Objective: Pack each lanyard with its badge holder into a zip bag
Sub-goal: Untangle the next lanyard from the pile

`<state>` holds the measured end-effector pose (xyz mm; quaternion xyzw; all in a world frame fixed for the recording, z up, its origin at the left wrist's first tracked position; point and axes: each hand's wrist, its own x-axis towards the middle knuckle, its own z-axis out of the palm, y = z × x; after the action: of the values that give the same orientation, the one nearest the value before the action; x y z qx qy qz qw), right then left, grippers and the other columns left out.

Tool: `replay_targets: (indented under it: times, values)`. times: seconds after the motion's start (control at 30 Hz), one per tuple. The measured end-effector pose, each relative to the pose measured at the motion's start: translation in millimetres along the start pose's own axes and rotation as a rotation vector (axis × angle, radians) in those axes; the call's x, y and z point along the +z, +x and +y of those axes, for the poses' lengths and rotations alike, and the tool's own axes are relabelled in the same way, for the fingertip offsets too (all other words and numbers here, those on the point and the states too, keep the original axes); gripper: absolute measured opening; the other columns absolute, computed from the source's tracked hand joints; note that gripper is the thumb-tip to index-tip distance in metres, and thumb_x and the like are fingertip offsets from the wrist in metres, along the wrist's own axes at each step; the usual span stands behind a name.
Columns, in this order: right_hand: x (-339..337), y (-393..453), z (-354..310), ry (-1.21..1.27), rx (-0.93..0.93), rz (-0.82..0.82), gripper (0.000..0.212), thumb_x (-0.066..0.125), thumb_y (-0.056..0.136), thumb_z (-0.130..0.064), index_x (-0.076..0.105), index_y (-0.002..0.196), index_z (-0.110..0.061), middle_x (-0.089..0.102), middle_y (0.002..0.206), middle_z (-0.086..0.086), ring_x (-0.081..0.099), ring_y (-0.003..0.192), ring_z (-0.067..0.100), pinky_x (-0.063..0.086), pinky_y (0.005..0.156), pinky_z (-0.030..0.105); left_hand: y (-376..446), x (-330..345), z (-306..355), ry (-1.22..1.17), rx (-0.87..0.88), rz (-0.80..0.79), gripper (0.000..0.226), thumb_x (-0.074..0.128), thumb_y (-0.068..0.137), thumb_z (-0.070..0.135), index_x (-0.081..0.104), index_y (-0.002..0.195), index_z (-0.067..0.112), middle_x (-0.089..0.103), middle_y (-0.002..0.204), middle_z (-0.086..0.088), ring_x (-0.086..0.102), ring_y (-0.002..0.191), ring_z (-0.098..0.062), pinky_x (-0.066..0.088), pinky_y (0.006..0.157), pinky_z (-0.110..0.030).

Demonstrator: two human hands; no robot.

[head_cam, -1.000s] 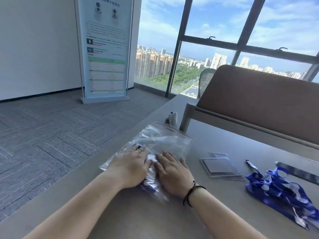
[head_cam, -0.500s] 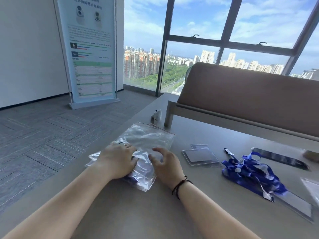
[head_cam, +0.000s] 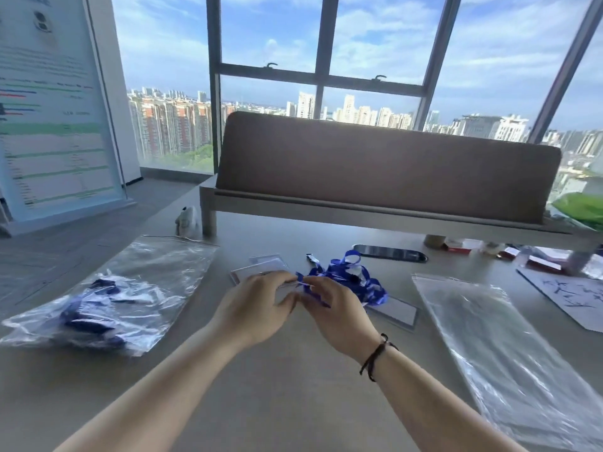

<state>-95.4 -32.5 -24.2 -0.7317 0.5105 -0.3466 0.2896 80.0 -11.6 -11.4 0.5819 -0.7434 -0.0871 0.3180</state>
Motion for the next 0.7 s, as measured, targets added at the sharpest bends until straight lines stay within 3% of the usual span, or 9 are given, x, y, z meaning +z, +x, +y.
replay_targets:
  times: [0.17, 0.33, 0.43, 0.5, 0.6, 0.7]
  values:
    - [-43.1, -34.0, 50.5, -0.263, 0.049, 0.171, 0.029, 0.063, 0.092, -0.031, 0.064, 0.121, -0.028, 0.061, 0.122, -0.016, 0.056, 0.106, 0.002, 0.034, 0.081, 0.001, -10.1, 37.3, 10.0, 0.023, -0.039, -0.105, 0.042, 0.056, 0.088, 0.050, 0.059, 0.129, 0.040, 0.064, 0.129, 0.021, 0.059, 0.120, -0.006, 0.049, 0.099, -0.033]
    - [-40.7, -44.6, 69.1, -0.497, -0.037, 0.203, 0.039, 0.061, 0.089, -0.041, 0.060, 0.126, -0.030, 0.057, 0.129, -0.010, 0.052, 0.123, 0.013, 0.038, 0.103, 0.026, -22.0, 55.0, 5.3, 0.051, 0.007, -0.144, 0.038, 0.061, 0.091, 0.043, 0.063, 0.128, 0.036, 0.063, 0.125, 0.025, 0.058, 0.116, 0.002, 0.047, 0.096, -0.023]
    - [-40.5, -40.3, 66.2, -0.587, -0.006, 0.029, 0.054, 0.048, 0.092, -0.058, 0.042, 0.143, -0.040, 0.035, 0.155, -0.007, 0.027, 0.145, 0.016, 0.019, 0.120, 0.034, -22.9, 54.3, 3.4, -0.007, -0.006, -0.130, 0.034, 0.065, 0.090, 0.038, 0.065, 0.124, 0.035, 0.065, 0.122, 0.027, 0.058, 0.112, 0.006, 0.047, 0.095, -0.020]
    - [-40.6, -37.6, 67.0, -0.614, 0.013, -0.037, 0.056, 0.042, 0.093, -0.063, 0.038, 0.145, -0.043, 0.025, 0.162, -0.007, 0.016, 0.150, 0.016, 0.010, 0.123, 0.037, -23.1, 55.3, 2.5, -0.008, 0.002, -0.129, 0.033, 0.067, 0.090, 0.036, 0.066, 0.124, 0.035, 0.065, 0.121, 0.027, 0.057, 0.104, 0.010, 0.043, 0.089, -0.010]
    - [-40.7, -37.3, 67.5, -0.640, -0.067, -0.021, 0.050, 0.042, 0.094, -0.060, 0.050, 0.138, -0.039, 0.041, 0.151, -0.015, 0.028, 0.144, 0.012, 0.013, 0.121, 0.033, -22.3, 57.2, 1.8, -0.023, 0.014, -0.112, 0.033, 0.068, 0.090, 0.036, 0.066, 0.122, 0.035, 0.065, 0.119, 0.027, 0.055, 0.095, 0.012, 0.037, 0.080, -0.003]
    - [-38.8, -38.5, 67.0, -0.550, -0.179, 0.010, 0.031, 0.052, 0.092, -0.046, 0.067, 0.117, -0.035, 0.061, 0.120, -0.016, 0.051, 0.118, 0.010, 0.034, 0.106, 0.027, -22.6, 57.6, -0.6, -0.068, 0.037, -0.110, 0.034, 0.068, 0.089, 0.035, 0.064, 0.123, 0.038, 0.063, 0.120, 0.030, 0.058, 0.106, 0.008, 0.048, 0.083, -0.014]
